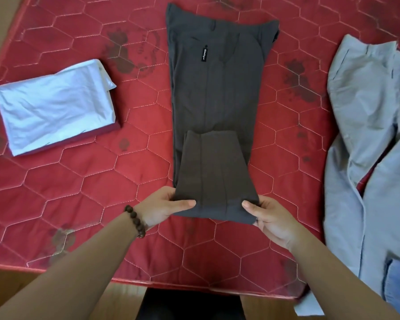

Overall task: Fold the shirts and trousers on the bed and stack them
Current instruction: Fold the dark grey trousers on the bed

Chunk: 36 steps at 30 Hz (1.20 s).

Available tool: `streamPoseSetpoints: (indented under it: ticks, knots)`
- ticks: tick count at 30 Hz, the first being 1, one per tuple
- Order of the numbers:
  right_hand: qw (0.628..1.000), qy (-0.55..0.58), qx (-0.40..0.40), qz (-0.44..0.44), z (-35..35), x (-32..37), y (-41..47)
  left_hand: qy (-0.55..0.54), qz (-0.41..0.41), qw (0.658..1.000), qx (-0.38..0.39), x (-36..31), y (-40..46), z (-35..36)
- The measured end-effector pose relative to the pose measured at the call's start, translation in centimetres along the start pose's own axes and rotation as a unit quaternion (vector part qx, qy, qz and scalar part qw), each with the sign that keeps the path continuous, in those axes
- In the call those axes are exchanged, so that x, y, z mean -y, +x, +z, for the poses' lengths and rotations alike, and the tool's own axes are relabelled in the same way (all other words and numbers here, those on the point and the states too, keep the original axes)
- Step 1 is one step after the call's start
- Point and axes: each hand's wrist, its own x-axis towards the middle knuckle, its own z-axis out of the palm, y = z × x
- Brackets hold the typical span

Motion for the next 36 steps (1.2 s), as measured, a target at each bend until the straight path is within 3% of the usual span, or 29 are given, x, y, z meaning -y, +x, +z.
streamPoseSetpoints:
  ticks: [3, 5, 7, 10, 14, 16, 18, 20, 21, 24, 29, 33, 36]
  knots:
    - [1.0, -0.005, 0.013, 0.005, -0.2, -1.0, -1.1, 0.006, -0.014, 1.0, 0.011, 0.8, -0.9, 0.0]
    - [0.998, -0.01, -0.007, 0.054, -0.3, -2.4, -1.0, 0.031, -0.05, 0.998, 0.011, 2.4, -1.1, 0.3]
    - [0.993, -0.005, -0.039, 0.107, 0.0, -3.8, -0.3, 0.052, -0.107, 0.991, -0.056, 4.0, -0.8, 1.1]
    - [0.991, -0.004, -0.092, 0.098, 0.3, -5.5, 1.0, 0.033, -0.119, 0.974, -0.19, 6.2, 0.4, 2.2]
    - [0.975, -0.112, -0.174, 0.084, 0.7, -7.4, 2.0, 0.208, -0.169, 0.921, -0.282, 7.8, 0.9, 3.3]
    - [0.914, -0.295, -0.277, 0.005, 1.1, -7.7, 2.0, 0.342, -0.154, 0.846, -0.378, 7.6, 0.7, 4.4]
    - [0.783, -0.477, -0.361, -0.17, 1.6, -7.4, 2.2, 0.466, -0.005, 0.775, -0.427, 6.7, 1.1, 5.6]
    - [0.686, -0.587, -0.31, -0.299, 2.6, -6.8, 3.2, 0.575, 0.136, 0.729, -0.345, 6.8, 2.5, 6.4]
    - [0.657, -0.633, -0.253, -0.321, 2.9, -7.1, 4.3, 0.624, 0.155, 0.713, -0.28, 7.1, 3.7, 6.4]
    - [0.605, -0.72, -0.151, -0.304, 2.4, -7.0, 8.1, 0.706, 0.103, 0.677, -0.181, 7.6, 7.3, 4.6]
    - [0.558, -0.778, -0.144, -0.25, -3.1, -3.6, 12.5, 0.722, 0.094, 0.653, -0.211, 7.1, 10.2, -2.5]
    - [0.482, -0.816, -0.104, -0.302, -6.6, -0.9, 12.4, 0.759, 0.172, 0.607, -0.158, 5.8, 9.8, -6.9]
    - [0.419, -0.843, -0.051, -0.333, -8.4, 0.5, 11.0, 0.804, 0.211, 0.549, -0.084, 4.3, 8.7, -9.0]
